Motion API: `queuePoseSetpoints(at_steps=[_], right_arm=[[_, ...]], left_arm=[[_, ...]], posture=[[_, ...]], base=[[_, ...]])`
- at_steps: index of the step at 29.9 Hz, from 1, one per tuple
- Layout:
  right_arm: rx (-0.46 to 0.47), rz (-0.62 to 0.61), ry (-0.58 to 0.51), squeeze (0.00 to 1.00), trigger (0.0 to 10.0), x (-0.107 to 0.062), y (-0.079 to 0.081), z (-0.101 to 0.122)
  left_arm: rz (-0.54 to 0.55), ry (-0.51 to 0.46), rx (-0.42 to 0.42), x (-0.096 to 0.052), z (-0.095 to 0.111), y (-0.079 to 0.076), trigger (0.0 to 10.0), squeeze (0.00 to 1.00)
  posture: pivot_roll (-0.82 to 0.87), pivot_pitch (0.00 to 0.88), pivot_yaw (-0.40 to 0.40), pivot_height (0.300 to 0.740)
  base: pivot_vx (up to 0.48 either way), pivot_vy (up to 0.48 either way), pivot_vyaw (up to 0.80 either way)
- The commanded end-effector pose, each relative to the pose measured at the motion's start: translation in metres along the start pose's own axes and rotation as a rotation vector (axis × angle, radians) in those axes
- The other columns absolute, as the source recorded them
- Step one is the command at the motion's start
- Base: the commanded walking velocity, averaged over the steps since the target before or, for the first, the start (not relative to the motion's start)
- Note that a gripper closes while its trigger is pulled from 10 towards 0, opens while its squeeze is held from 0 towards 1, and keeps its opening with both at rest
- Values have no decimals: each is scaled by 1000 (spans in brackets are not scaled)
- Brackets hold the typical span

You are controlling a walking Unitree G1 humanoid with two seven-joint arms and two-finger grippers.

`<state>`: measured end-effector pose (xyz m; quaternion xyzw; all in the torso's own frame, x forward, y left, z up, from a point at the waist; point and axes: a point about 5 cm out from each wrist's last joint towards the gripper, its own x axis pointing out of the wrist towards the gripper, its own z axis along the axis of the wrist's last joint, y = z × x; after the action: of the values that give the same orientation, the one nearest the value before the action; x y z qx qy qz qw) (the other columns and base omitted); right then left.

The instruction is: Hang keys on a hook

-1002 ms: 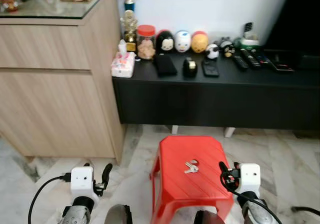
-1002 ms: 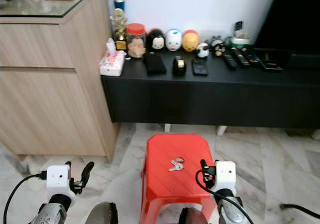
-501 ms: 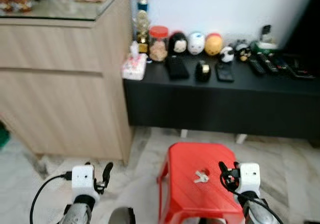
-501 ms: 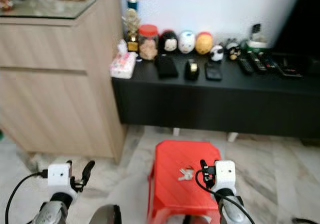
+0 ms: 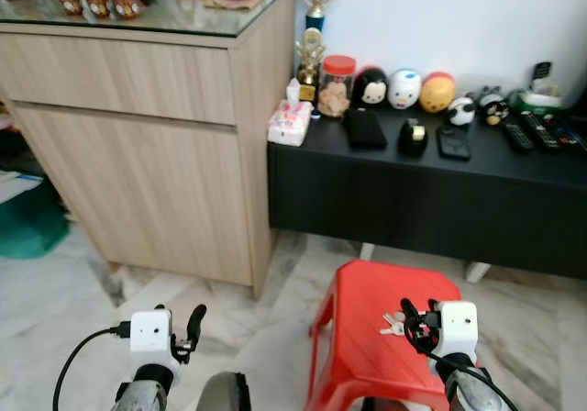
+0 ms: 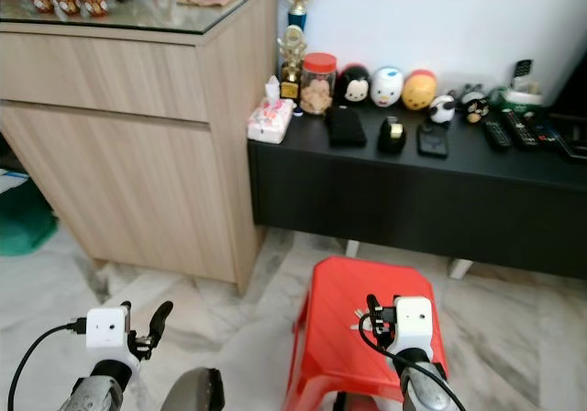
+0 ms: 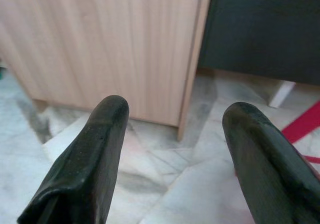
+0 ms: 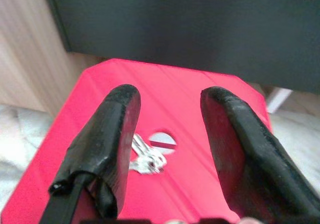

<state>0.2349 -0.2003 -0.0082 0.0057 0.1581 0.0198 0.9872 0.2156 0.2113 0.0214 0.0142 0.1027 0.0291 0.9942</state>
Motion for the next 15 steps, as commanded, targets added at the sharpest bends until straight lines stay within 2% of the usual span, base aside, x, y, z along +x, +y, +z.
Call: queuePoseSetpoints(at_steps=[1,9,15], right_arm=[[14,-22,5,0,10000,1,-4,1],[25,-44,11,0,10000,3,-5,2],[21,-48,-7,0,10000,4,-5,4]], left_arm=[[-28,1,3,2,1,-4,10000,0],[-32,-2,4,3,1,-5,10000,0],[-28,3,5,4,0,-4,10000,0]], posture=[[-26,0,-58,609],[-26,0,-60,609],[-25,0,-61,587]], base=[[0,0,0],[0,0,0],[0,0,0]])
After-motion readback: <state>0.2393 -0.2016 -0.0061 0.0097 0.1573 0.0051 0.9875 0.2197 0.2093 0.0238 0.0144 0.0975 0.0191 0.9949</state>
